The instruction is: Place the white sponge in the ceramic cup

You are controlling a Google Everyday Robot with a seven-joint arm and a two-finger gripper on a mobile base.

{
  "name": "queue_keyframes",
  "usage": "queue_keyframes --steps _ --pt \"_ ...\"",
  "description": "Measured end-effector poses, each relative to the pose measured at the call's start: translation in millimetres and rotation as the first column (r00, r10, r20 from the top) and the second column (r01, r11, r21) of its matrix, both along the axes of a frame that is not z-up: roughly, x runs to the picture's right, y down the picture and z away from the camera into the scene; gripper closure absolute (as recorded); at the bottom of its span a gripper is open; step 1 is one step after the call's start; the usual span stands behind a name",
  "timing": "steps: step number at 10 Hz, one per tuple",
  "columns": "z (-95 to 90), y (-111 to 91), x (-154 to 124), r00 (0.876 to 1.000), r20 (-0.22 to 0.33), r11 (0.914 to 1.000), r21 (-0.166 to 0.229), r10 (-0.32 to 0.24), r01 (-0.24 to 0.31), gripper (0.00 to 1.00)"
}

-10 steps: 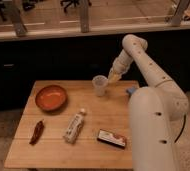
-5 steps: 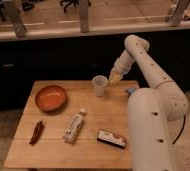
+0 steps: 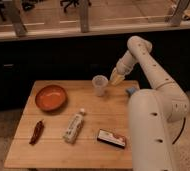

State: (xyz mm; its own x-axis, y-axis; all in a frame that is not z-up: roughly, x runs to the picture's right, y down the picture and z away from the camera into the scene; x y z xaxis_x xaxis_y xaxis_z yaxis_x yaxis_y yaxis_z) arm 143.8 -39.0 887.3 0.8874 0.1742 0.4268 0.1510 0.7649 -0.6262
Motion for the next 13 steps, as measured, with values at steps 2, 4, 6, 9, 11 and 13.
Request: queue_keyframes --steps 2,4,6,9,11,13 --pt "0.5 1.7 13.4 0.999 -0.023 0.9993 0.013 0.036 -0.035 0.20" --pt "-1.1 6.6 23.2 0.997 -0.037 0.9973 0.027 0.069 -0.068 0.20" --pt "-4.1 16.1 34.4 0.993 -0.043 0.9938 0.039 0.106 -0.104 0.20" --pt "-9.3 29.0 51.1 0.986 -0.045 0.9862 0.057 0.158 -0.155 0.20" --pt "-10.5 32.7 57.8 0.981 -0.047 0.9809 0.068 0.186 -0.183 0.20" --pt "-9.3 34.7 66.5 0.976 -0.058 0.9758 0.073 0.211 -0.206 0.20"
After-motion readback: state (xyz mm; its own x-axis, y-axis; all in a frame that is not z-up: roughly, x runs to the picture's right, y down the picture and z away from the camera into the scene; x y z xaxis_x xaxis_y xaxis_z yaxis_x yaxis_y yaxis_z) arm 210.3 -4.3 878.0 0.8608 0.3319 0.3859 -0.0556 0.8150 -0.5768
